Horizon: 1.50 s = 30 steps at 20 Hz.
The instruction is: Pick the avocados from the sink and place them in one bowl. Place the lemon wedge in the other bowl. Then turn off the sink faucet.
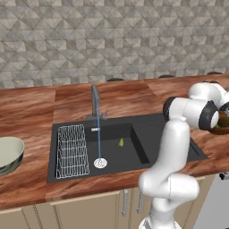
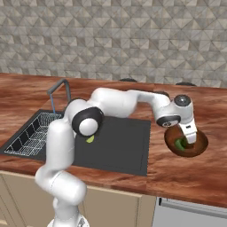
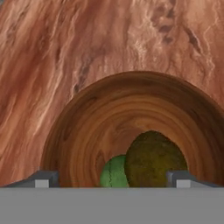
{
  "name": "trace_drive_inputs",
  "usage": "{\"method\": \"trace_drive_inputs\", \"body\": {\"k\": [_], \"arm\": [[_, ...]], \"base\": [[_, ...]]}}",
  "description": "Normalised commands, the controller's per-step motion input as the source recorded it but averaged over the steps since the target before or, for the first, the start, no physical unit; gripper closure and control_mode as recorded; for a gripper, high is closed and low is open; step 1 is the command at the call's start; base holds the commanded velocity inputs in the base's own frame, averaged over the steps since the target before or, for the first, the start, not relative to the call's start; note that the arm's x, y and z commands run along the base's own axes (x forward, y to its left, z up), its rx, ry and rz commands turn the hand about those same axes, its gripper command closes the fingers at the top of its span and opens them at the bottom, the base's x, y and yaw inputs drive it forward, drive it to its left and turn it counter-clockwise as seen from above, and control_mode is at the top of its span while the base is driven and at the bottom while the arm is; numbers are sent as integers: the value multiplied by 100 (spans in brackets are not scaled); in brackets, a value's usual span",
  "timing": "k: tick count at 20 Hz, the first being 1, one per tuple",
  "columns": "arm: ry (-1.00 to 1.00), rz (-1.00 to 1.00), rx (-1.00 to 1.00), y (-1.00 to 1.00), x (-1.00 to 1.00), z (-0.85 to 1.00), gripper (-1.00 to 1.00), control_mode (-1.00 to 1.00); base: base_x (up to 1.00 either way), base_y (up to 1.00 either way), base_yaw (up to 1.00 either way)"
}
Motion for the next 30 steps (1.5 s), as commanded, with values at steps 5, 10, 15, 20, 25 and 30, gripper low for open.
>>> {"method": "trace_drive_inputs", "body": {"k": [5,10,15,20,25,30], "arm": [[13,-1,-1,49,11,5,-100,-100],[14,0,-3,82,-3,35,-100,-100],[6,0,-5,82,-25,54,-100,-100],[4,0,-1,77,-47,46,-100,-100],[1,2,0,77,-47,19,-100,-100],[0,13,0,80,-40,0,-100,-100]], "base": [[0,0,0],[0,0,0],[0,0,0],[0,0,0],[0,0,0],[0,0,0]]}}
